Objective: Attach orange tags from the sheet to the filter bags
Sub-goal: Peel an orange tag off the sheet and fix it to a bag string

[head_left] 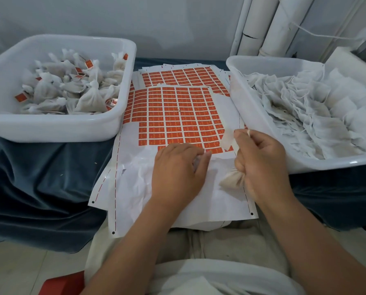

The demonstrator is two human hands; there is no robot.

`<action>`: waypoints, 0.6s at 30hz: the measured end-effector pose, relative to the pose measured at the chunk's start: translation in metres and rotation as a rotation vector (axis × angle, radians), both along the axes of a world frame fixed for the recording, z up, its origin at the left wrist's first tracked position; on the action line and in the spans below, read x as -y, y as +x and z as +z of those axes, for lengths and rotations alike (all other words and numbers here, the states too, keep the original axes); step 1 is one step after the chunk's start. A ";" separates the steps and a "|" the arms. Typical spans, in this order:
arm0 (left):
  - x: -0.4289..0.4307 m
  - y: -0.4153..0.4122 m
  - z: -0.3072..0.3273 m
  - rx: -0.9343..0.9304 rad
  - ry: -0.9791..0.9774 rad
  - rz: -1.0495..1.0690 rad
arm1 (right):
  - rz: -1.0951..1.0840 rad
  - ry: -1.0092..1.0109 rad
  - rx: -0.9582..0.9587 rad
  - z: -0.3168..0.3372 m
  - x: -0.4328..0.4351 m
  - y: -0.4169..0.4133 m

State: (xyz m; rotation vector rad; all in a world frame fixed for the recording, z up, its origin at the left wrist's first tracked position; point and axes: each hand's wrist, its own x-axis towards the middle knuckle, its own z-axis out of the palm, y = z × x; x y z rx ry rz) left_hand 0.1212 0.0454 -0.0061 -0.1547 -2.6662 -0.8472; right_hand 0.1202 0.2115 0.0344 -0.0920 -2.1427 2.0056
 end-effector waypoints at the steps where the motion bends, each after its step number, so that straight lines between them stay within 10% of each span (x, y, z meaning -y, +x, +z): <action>1: -0.001 0.001 0.004 -0.002 0.087 -0.002 | 0.050 -0.178 0.045 0.004 0.003 0.001; 8: -0.005 0.014 0.040 0.313 0.958 -0.224 | 0.125 -0.483 0.098 0.017 0.010 0.009; 18: -0.006 0.023 0.049 0.324 1.314 -0.151 | 0.185 -0.467 0.066 0.017 0.012 0.010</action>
